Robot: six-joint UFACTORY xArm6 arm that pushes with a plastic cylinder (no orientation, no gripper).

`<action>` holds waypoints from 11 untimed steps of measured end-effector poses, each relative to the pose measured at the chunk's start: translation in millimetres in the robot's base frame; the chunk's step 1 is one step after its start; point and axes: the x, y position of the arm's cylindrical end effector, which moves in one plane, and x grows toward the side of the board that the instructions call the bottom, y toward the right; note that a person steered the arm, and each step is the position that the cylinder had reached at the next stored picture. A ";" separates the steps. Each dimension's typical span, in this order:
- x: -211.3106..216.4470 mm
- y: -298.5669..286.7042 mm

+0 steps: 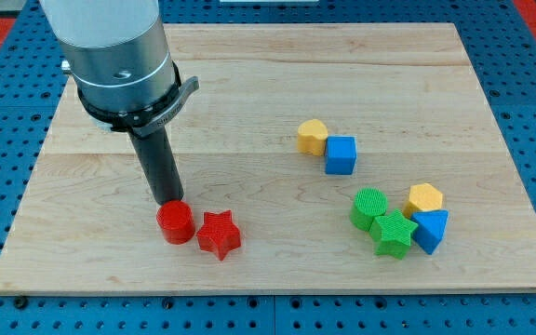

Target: Place your hand below the yellow heart

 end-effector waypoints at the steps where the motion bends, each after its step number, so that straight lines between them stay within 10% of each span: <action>1: -1.7 0.0; 8: -23.1 0.0; 11: -37.7 97.7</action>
